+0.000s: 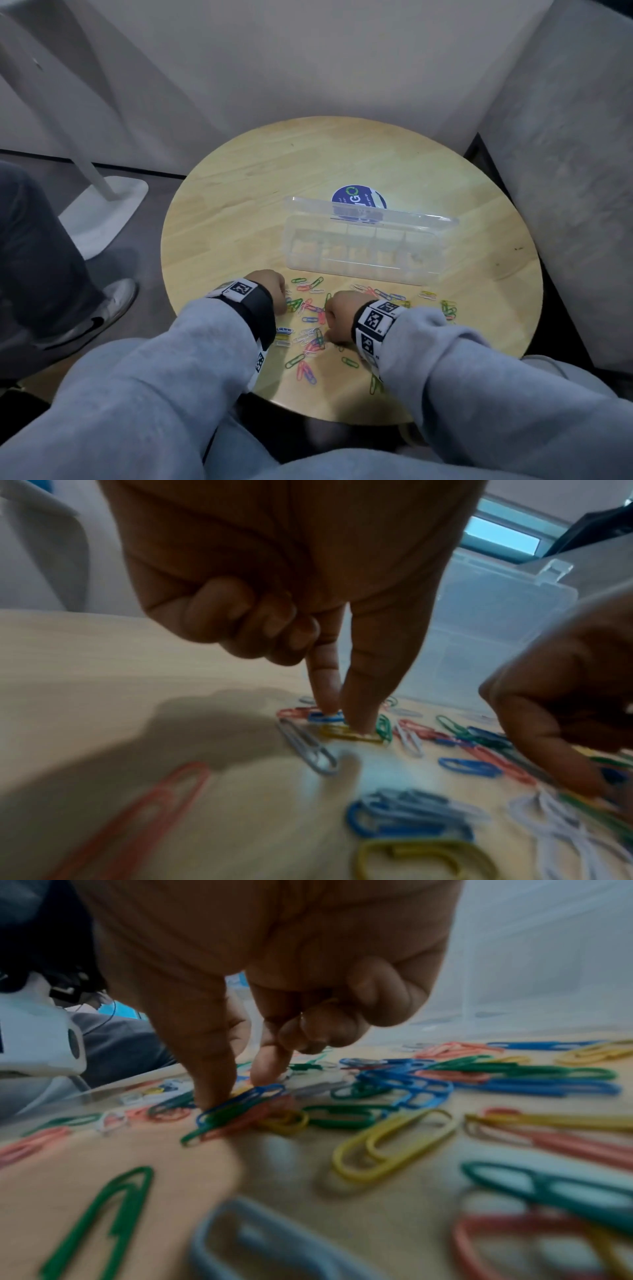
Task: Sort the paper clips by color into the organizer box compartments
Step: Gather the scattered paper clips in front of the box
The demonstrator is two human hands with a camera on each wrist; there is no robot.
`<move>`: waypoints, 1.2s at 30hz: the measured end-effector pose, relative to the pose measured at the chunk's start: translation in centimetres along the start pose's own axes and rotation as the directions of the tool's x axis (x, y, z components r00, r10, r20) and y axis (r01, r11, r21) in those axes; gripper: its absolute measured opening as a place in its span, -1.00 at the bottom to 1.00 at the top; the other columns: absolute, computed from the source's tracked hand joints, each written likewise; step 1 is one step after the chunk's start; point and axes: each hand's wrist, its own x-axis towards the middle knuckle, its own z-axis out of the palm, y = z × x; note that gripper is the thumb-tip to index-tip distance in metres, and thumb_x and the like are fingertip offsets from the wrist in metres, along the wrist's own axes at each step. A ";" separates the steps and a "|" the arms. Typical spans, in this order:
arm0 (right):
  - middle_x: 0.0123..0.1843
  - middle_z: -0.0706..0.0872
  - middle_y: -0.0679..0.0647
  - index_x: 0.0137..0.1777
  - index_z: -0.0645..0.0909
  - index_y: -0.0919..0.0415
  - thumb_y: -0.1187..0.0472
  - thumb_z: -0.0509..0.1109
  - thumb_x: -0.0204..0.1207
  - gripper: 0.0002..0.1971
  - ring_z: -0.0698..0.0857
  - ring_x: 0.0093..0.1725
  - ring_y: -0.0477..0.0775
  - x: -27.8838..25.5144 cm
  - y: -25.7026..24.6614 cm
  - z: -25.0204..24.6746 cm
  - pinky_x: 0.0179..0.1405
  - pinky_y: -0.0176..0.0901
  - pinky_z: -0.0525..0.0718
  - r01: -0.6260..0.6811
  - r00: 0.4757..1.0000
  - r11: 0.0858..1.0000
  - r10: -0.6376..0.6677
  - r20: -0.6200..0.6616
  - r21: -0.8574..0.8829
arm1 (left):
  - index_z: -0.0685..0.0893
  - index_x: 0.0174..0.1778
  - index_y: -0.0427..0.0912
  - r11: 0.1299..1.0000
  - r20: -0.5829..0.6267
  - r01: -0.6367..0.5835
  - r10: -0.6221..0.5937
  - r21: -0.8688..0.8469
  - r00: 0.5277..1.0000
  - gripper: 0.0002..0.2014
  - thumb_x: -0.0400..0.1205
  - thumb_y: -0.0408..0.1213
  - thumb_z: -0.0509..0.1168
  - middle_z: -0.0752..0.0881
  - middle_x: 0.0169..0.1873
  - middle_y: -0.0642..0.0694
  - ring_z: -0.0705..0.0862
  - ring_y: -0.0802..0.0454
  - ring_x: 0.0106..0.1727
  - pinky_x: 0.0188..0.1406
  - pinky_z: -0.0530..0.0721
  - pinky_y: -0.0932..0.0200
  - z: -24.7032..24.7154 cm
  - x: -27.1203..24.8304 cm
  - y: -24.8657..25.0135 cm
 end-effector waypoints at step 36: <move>-0.25 0.60 0.29 -0.28 0.65 0.32 0.53 0.17 0.56 -0.71 0.54 -0.45 0.08 -2.1 8.4 0.2 -0.60 -0.27 0.69 -0.155 0.973 0.129 0.189 0.129 0.980 | 0.35 -0.57 -0.19 0.650 0.069 0.001 0.079 -0.760 0.994 -0.60 0.55 -0.62 0.16 0.45 -0.52 -0.19 0.41 -0.05 -0.46 -0.50 0.49 0.27 -1.2 -0.4 -1.3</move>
